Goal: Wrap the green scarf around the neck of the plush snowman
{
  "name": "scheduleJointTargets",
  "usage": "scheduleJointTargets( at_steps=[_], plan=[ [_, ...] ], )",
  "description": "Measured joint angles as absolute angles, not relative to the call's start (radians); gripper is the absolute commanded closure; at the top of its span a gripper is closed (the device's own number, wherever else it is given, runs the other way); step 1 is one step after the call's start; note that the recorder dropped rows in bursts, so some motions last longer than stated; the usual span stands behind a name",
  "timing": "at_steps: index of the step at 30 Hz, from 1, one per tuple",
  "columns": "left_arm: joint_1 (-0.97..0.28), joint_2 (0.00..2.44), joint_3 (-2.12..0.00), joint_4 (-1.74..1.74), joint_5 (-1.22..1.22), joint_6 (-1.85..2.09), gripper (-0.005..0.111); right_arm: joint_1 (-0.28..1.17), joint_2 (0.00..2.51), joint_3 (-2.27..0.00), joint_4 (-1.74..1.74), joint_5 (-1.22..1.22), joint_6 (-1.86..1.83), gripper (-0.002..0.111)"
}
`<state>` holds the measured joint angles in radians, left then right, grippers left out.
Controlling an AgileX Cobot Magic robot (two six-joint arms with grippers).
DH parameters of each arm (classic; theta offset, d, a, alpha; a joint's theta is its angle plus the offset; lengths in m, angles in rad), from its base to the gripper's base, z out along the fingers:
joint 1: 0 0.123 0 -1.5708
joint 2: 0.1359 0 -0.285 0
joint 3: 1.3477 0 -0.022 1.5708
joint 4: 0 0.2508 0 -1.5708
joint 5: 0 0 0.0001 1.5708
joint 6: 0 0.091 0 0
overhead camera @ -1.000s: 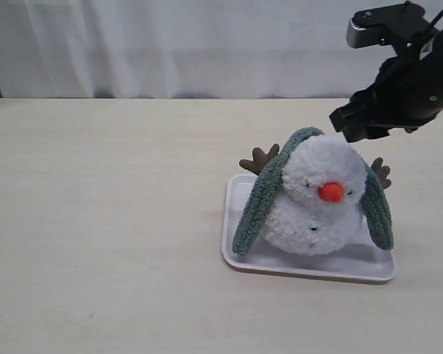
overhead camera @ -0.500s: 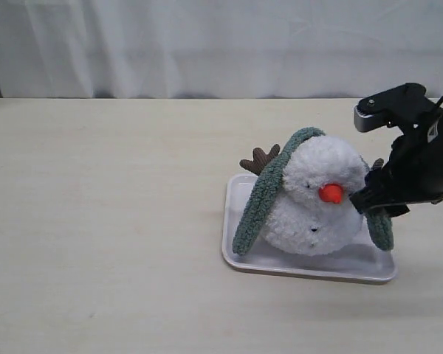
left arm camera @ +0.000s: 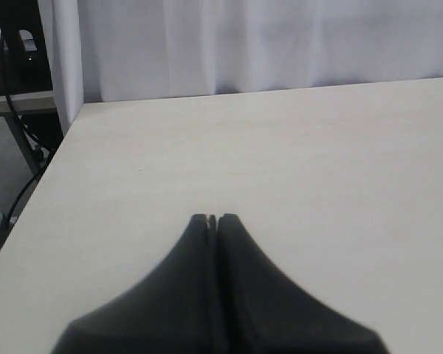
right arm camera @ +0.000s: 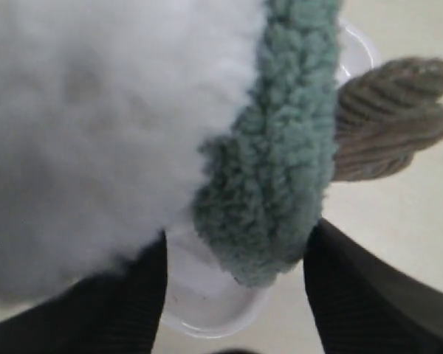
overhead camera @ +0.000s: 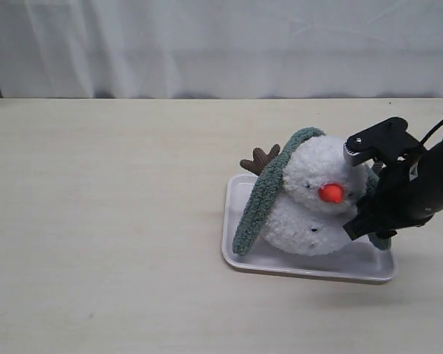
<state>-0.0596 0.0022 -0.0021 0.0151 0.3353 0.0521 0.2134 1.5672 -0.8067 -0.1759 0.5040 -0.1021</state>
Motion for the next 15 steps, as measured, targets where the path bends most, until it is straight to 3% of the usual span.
scheduleJointTargets(
  at_steps=[6,15],
  plan=[
    [-0.06,0.002,-0.002,0.015,0.335,0.052,0.107,0.212,1.603,-0.803,-0.191,0.493,-0.074,0.102],
    [-0.06,0.002,-0.002,0.015,0.335,0.052,0.107,0.212,1.458,-0.803,-0.109,0.512,-0.095,0.104]
  ],
)
